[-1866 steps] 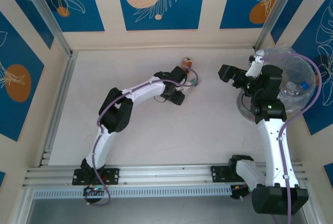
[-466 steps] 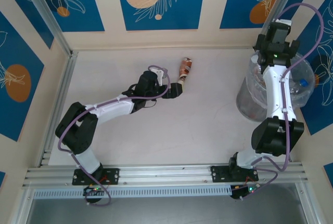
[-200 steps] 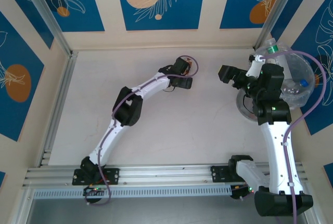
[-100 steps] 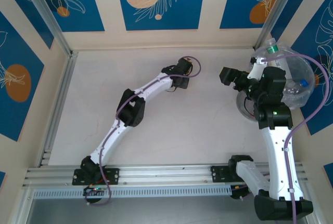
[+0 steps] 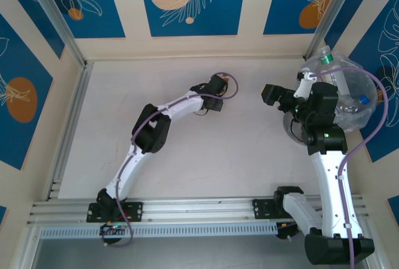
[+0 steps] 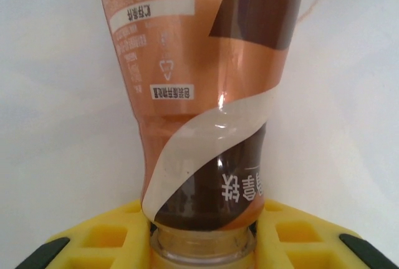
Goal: Put the plastic bottles in the bin
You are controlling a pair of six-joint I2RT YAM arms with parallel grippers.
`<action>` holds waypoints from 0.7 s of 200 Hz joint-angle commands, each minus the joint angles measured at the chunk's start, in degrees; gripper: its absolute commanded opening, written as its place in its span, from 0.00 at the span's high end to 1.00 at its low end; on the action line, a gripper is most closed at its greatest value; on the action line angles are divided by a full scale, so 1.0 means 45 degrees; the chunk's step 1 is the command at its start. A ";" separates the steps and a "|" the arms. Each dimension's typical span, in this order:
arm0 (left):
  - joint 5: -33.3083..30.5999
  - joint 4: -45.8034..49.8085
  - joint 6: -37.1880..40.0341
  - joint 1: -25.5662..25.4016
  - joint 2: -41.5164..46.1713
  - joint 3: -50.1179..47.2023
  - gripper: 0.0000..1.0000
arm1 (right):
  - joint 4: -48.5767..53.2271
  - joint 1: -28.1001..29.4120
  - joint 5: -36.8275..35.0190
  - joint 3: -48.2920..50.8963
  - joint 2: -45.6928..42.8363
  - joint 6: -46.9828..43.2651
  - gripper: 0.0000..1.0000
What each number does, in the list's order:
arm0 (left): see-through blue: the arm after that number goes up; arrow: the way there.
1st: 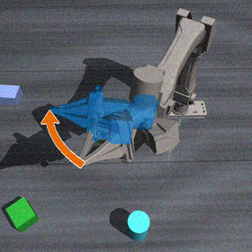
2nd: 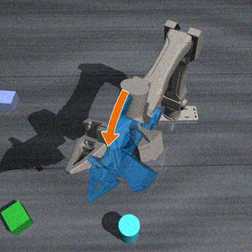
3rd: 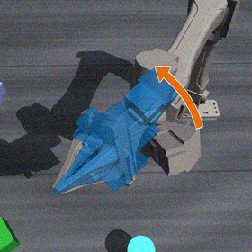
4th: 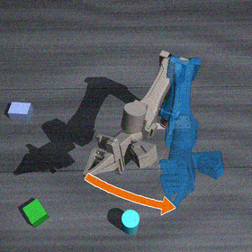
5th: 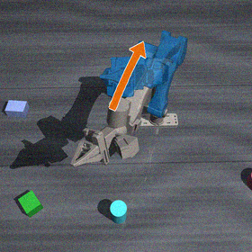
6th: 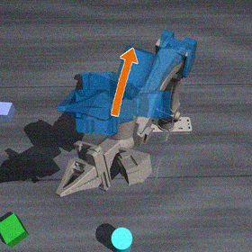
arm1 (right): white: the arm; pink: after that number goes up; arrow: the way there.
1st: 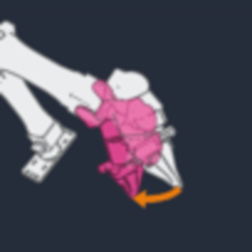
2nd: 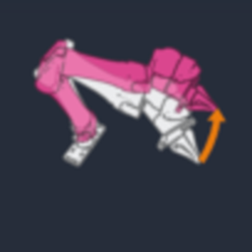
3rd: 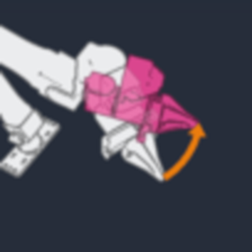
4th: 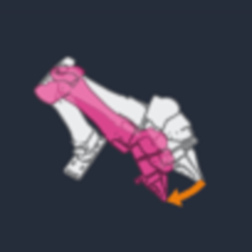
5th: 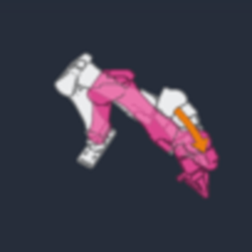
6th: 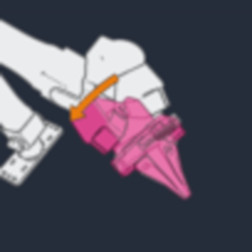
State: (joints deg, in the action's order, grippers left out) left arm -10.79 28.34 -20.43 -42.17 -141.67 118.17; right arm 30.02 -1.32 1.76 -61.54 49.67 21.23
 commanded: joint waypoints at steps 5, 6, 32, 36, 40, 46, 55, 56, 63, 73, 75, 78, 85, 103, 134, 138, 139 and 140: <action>0.0673 -0.1110 -0.0124 -0.0165 0.1691 -0.2095 0.84 | -0.0302 0.0118 0.0339 0.0318 -0.0100 0.0463 0.01; 0.0695 -0.1174 -0.0126 -0.0172 0.1762 -0.2185 0.84 | -0.0323 0.0118 0.0365 0.0326 -0.0100 0.0479 0.01; 0.1376 -0.3546 -0.0188 -0.0261 0.3772 -0.5142 0.88 | -0.0745 0.0244 0.1248 0.0655 0.0006 0.1720 0.01; 0.1446 -0.3850 -0.0206 -0.0276 0.4082 -0.5521 0.89 | -0.0843 0.0271 0.1398 0.0709 0.0015 0.1924 0.01; 0.1533 -0.4109 -0.0207 -0.0303 0.4366 -0.5876 0.90 | -0.0927 0.0302 0.1499 0.0757 0.0038 0.2128 0.01; 0.1692 -0.4514 -0.0197 -0.0332 0.4756 -0.6353 0.91 | -0.1061 0.0360 0.1543 0.0817 0.0103 0.2485 0.01; 0.2028 -0.5171 -0.0173 -0.0379 0.5394 -0.7137 0.94 | -0.1261 0.0427 0.1600 0.0914 0.0202 0.2955 0.01; 0.2076 -0.5256 -0.0161 -0.0386 0.5469 -0.7255 0.94 | -0.1281 0.0439 0.1610 0.0928 0.0207 0.3025 0.01; 0.2513 -0.5979 -0.0088 -0.0401 0.5957 -0.7917 0.95 | -0.1478 0.0483 0.1711 0.1027 0.0280 0.3390 0.01; 0.3194 -0.6978 -0.0041 -0.0436 0.6651 -0.8811 0.98 | -0.1867 0.0513 0.2031 0.1168 0.0436 0.3808 0.01; 0.3329 -0.7180 -0.0048 -0.0448 0.6758 -0.8963 0.98 | -0.1950 0.0525 0.2124 0.1198 0.0468 0.3907 0.01; 0.3553 -0.7440 -0.0031 -0.0452 0.6936 -0.9200 0.99 | -0.2043 0.0525 0.2243 0.1222 0.0525 0.4006 0.01; 0.4041 -0.7920 -0.0031 -0.0472 0.7327 -0.9625 1.00 | -0.2227 0.0546 0.2626 0.1219 0.0734 0.4216 0.01; 0.5078 -0.8755 -0.0012 -0.0587 0.8125 -1.0313 1.00 | -0.2072 0.0593 0.3199 0.0837 0.1372 0.4492 0.01; 0.6648 -1.0025 -0.0109 -0.0731 0.9040 -1.0972 1.00 | -0.1953 0.0740 0.3603 0.0382 0.2211 0.4491 0.01; 0.6826 -1.0106 -0.0109 -0.0748 0.9101 -1.0979 1.00 | -0.1949 0.0743 0.3783 0.0333 0.2335 0.4464 0.01; 0.6858 -1.0125 -0.0109 -0.0747 0.9109 -1.0983 1.00 | -0.1957 0.0753 0.3835 0.0325 0.2348 0.4463 0.01; 0.6893 -1.0145 -0.0109 -0.0756 0.9114 -1.0975 1.00 | -0.1960 0.0758 0.3890 0.0301 0.2384 0.4452 0.01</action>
State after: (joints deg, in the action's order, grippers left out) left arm 11.33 -9.06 -20.64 -44.56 -103.61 70.06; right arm 22.20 1.48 14.00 -57.41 58.57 39.57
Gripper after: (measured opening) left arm 0.320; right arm 0.993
